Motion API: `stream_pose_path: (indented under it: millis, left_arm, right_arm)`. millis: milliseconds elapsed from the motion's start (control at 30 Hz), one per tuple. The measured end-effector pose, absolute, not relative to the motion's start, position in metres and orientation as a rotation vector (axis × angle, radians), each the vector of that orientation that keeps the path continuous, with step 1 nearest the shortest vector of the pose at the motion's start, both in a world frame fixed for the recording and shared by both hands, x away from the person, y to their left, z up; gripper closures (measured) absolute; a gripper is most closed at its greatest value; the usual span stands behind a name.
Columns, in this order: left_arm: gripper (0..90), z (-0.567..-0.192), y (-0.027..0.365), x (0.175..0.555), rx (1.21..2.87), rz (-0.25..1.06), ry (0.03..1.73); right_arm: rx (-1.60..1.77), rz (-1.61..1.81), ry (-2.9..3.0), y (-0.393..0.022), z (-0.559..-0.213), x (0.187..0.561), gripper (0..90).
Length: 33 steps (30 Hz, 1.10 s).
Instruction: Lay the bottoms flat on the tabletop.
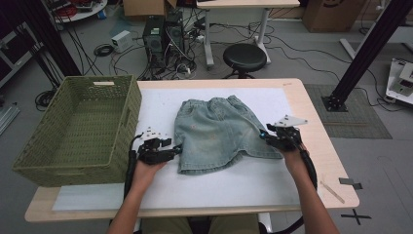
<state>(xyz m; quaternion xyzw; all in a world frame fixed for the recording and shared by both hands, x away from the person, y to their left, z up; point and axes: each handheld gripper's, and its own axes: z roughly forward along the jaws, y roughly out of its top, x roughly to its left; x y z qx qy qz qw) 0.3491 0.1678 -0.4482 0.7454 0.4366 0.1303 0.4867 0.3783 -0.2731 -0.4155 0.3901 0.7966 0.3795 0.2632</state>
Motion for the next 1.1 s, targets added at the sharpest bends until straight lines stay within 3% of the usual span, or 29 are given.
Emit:
stream_pose_path:
  millis: [200, 433, 633, 700, 767, 1100]
  left_arm:
    - [36.3, -0.449, 0.160, 0.338, 1.830, 0.268, 1.077]
    - [36.9, -0.453, 0.148, 0.337, 1.912, 0.210, 1.087]
    - [52.7, -0.449, 0.133, 0.337, 2.032, 0.318, 1.033]
    - [70.8, -0.449, 0.131, 0.335, 2.053, 0.364, 1.023]
    - [82.3, -0.449, 0.131, 0.333, 2.046, 0.385, 1.013]
    - [85.3, -0.436, 0.170, 0.325, 1.919, 0.446, 1.077]
  right_arm:
    - [1.107, 0.972, 2.152, -0.297, -0.429, 0.350, 55.4]
    - [1.164, 0.902, 2.196, -0.306, -0.445, 0.341, 54.1]
    - [1.172, 0.892, 2.230, -0.308, -0.450, 0.346, 57.6]
    - [1.154, 0.915, 2.260, -0.308, -0.450, 0.346, 69.7]
    - [1.139, 0.916, 2.272, -0.306, -0.450, 0.344, 78.2]
    - [1.160, 0.865, 2.290, -0.314, -0.435, 0.333, 86.4]
